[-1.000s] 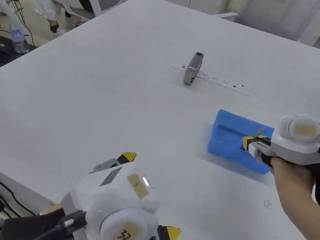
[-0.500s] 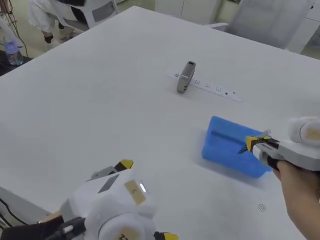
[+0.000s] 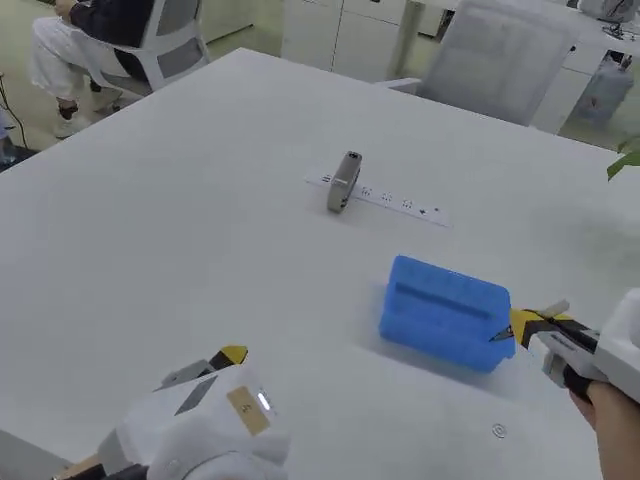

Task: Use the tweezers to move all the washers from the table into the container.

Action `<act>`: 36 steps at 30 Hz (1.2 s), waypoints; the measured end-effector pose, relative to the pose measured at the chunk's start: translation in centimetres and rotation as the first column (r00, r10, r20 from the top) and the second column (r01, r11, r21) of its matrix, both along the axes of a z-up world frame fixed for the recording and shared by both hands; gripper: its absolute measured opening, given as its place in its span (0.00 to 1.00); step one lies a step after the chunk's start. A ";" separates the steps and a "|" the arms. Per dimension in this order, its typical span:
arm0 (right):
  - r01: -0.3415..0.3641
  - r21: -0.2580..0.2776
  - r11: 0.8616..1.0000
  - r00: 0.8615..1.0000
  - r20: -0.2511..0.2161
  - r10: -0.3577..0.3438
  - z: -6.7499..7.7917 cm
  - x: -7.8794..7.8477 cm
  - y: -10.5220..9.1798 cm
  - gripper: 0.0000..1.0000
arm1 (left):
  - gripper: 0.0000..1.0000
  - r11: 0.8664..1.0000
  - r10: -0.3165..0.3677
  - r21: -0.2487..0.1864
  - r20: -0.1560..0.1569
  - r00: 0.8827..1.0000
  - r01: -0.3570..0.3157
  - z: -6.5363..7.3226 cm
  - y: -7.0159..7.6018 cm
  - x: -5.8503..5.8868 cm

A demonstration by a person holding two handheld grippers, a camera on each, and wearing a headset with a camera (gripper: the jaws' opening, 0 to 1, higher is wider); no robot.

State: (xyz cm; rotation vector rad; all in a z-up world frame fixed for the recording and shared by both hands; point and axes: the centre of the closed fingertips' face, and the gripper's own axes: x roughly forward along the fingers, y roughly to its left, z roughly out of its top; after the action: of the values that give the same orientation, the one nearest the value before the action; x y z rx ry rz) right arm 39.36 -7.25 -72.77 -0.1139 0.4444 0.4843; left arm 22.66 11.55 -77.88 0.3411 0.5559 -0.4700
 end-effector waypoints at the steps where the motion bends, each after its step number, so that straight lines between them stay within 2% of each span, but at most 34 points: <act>1: 0.010 0.000 1.000 1.000 -0.002 -0.010 -0.2 -0.3 -0.3 0.03 | 0.93 1.000 0.000 0.002 0.000 1.000 0.000 0.0 0.0 0.0; 7: 0.063 0.002 0.998 0.997 -0.049 -0.063 -2.1 -1.4 -2.0 0.03 | 0.93 1.000 -0.007 0.007 0.000 1.000 0.007 -0.1 -0.1 0.0; 15: 0.073 -0.043 0.996 0.990 -0.121 -0.077 -5.4 -2.5 -2.5 0.03 | 0.93 1.000 0.004 0.009 -0.002 1.000 -0.004 -0.1 0.2 0.1; 20: 0.079 -0.063 0.995 0.985 -0.147 -0.087 -7.0 -2.7 -3.1 0.03 | 0.93 1.000 0.004 0.010 -0.003 1.000 -0.004 -0.1 0.2 0.0; 28: 0.074 -0.085 0.994 0.980 -0.178 -0.088 -8.2 -2.3 -3.5 0.03 | 0.93 1.000 0.002 0.016 -0.007 1.000 -0.002 -0.3 0.2 0.0; 29: 0.080 -0.074 0.994 0.981 -0.168 -0.092 -8.0 -2.4 -3.5 0.03 | 0.93 1.000 0.003 0.016 -0.006 1.000 -0.003 -0.2 0.2 0.0; 36: 0.077 -0.069 0.995 0.980 -0.179 -0.088 -7.9 -2.6 -3.2 0.03 | 0.93 1.000 0.005 0.017 -0.009 1.000 -0.004 -0.3 0.2 0.0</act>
State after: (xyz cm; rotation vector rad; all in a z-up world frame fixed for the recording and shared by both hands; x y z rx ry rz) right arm 36.74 -10.50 -80.70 -0.1111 0.6414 0.4005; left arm 22.65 11.75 -78.19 0.3538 0.5695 -0.4629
